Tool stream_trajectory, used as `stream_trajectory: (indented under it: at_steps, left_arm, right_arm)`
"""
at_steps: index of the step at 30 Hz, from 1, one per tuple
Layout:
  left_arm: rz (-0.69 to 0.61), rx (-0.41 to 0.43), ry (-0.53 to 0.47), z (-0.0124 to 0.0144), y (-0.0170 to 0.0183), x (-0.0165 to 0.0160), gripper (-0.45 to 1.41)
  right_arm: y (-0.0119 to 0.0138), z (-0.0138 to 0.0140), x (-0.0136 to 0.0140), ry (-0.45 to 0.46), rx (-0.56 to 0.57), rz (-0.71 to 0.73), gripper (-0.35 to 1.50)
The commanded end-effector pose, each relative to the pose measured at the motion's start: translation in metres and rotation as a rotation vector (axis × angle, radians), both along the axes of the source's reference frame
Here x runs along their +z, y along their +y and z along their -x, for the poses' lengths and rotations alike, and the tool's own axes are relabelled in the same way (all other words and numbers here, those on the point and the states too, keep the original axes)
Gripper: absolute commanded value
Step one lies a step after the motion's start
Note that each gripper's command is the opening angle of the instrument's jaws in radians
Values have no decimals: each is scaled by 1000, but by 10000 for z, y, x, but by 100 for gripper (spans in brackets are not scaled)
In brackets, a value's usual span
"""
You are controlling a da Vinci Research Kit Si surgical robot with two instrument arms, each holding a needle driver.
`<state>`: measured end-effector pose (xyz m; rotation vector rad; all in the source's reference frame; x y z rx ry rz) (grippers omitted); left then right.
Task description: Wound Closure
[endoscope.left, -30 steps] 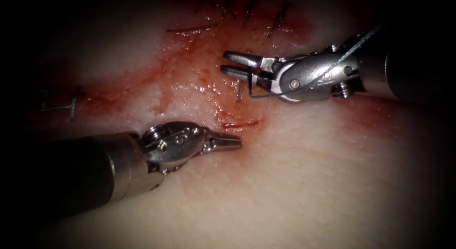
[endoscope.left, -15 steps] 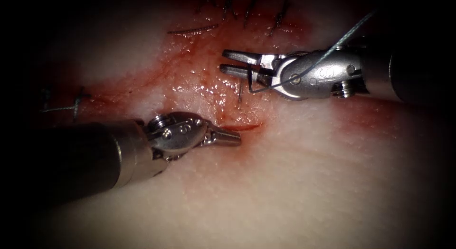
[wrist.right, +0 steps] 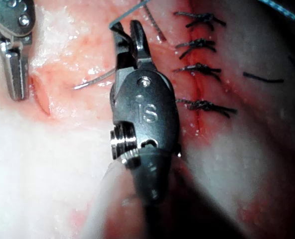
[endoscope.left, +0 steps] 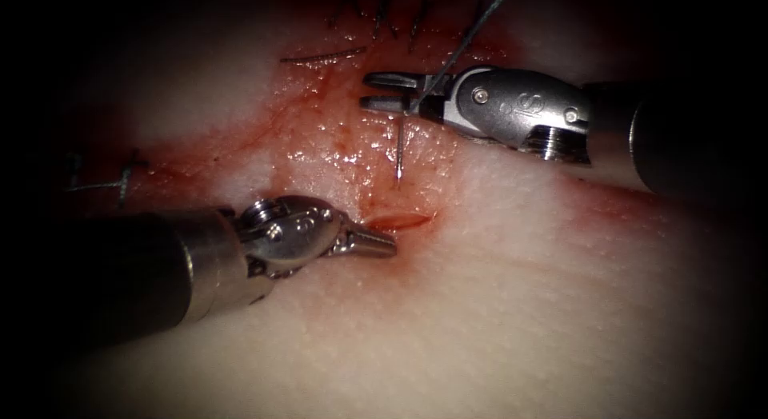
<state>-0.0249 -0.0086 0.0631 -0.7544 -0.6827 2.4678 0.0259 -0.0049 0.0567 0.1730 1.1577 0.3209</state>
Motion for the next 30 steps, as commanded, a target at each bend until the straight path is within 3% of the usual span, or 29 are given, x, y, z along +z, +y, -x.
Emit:
stream_trajectory:
  at_steps: [1,8,16,30]
  left_arm:
    - [0,2,-3,4,-2,6,-45]
    - [-4,15,5,-1,-4,7,-45]
    - [-4,14,19,5,-9,12,-45]
    - [-10,20,13,0,-7,7,-45]
  right_arm:
    - [-3,-8,9,11,2,-36,-35]
    - [5,-8,8,44,38,-221,-35]
    - [22,-9,6,56,129,-336,-35]
    - [-3,-12,17,16,76,-495,-35]
